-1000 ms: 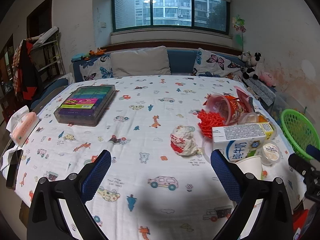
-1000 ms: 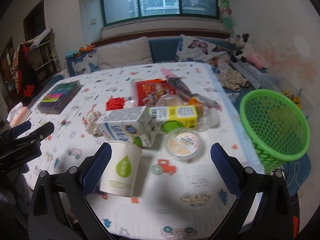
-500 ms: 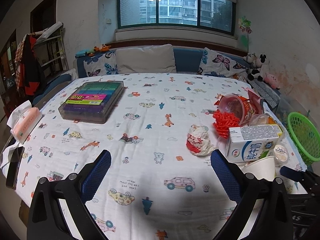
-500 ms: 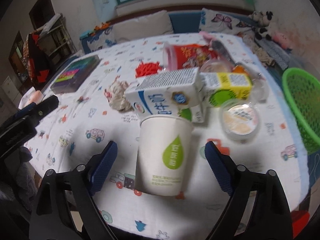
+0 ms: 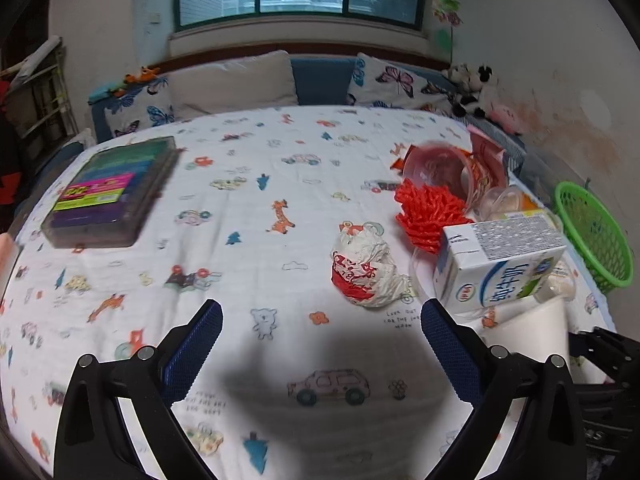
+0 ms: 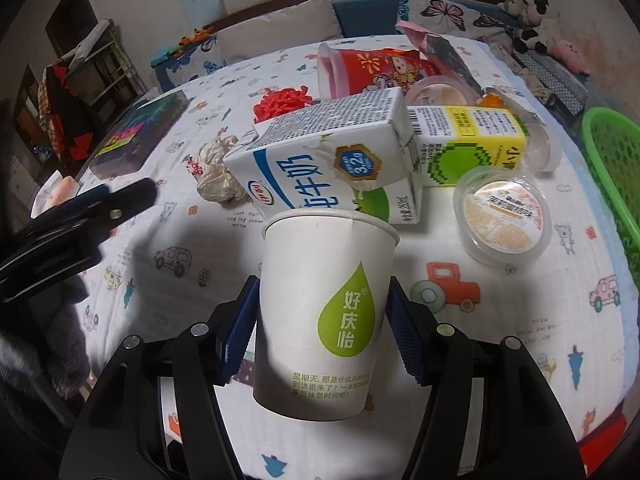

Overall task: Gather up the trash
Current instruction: 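Grasp the white paper cup with the right gripper while the left gripper grasps the crumpled bag, then carry both items to the green basket and release the cup, then the bag, then grasp the white milk carton with the left gripper while the right gripper grasps the dessert cup, then carry both to the green basket and open both grippers over it, then grasp the red plastic netting with the left gripper while the right gripper grasps the clear lid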

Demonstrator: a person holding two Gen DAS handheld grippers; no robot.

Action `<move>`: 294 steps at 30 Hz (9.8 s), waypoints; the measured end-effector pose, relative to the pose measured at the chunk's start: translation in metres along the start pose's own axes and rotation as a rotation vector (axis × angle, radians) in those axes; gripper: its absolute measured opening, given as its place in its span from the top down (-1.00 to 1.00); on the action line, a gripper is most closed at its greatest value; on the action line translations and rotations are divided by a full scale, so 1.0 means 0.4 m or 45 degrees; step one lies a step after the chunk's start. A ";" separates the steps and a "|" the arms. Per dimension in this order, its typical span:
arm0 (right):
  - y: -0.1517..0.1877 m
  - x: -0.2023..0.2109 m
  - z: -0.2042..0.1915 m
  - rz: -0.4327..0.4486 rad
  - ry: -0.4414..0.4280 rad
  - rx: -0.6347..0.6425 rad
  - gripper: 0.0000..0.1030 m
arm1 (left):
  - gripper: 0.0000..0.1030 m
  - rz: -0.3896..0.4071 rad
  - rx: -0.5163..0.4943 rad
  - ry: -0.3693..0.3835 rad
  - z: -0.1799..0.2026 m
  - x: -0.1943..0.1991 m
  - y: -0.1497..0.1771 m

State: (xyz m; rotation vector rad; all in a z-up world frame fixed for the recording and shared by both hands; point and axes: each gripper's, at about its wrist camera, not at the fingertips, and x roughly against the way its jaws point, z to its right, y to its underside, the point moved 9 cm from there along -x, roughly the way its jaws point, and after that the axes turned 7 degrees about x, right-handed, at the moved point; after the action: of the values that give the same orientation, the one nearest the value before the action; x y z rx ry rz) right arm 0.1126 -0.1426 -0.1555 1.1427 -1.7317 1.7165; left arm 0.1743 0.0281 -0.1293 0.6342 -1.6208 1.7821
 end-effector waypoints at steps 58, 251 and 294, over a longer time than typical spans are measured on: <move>-0.058 0.342 0.698 0.337 0.549 -0.200 -0.21 | 0.27 0.008 -0.195 0.512 0.492 0.091 -0.203; 0.072 0.294 0.934 0.267 0.470 -0.466 -0.45 | 0.11 -0.247 -0.586 0.873 1.149 -0.030 -0.146; 0.114 0.376 0.708 0.362 0.407 -0.391 -0.49 | -0.12 -0.131 -0.387 0.687 0.811 0.035 -0.087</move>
State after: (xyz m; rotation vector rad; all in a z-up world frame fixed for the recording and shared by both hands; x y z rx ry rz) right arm 0.0590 -0.4571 -0.0997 0.4784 -1.9285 1.6056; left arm 0.1685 -0.2898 -0.0553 0.0788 -1.4054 1.4286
